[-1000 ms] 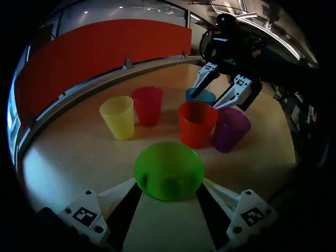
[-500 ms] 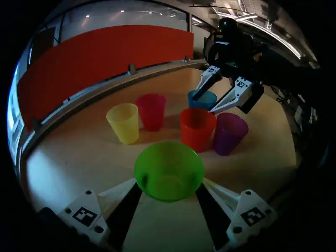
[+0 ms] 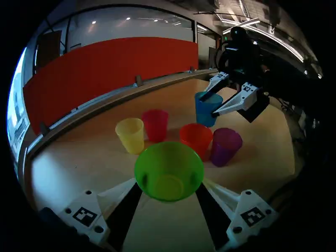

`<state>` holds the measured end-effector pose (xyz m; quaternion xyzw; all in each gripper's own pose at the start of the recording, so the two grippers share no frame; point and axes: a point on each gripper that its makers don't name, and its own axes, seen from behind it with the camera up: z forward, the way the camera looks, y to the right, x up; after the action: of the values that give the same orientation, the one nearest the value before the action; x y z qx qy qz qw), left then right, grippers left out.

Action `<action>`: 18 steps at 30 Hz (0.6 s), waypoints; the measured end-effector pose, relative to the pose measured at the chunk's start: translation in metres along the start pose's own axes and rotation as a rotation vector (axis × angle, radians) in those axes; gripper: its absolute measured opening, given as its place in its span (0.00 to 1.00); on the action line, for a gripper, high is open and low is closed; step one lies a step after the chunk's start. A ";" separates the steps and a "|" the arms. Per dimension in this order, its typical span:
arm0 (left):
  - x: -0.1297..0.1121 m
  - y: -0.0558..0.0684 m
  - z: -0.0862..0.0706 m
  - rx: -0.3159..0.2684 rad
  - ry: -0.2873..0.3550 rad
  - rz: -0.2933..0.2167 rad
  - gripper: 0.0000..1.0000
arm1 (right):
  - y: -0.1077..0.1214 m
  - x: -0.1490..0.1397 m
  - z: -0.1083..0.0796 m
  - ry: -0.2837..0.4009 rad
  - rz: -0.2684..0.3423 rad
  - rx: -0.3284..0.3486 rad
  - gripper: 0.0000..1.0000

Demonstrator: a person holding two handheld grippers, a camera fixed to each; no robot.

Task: Pour water

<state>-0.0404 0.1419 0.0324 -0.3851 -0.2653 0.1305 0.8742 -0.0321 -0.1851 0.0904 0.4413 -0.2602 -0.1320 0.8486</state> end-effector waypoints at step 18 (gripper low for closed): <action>0.037 0.014 -0.025 0.040 0.088 -0.016 0.81 | -0.020 0.040 -0.038 0.158 0.006 -0.060 0.90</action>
<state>0.0039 0.1520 0.0207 -0.3707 -0.2267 0.1118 0.8937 0.0228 -0.1888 0.0690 0.4241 -0.1898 -0.1021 0.8796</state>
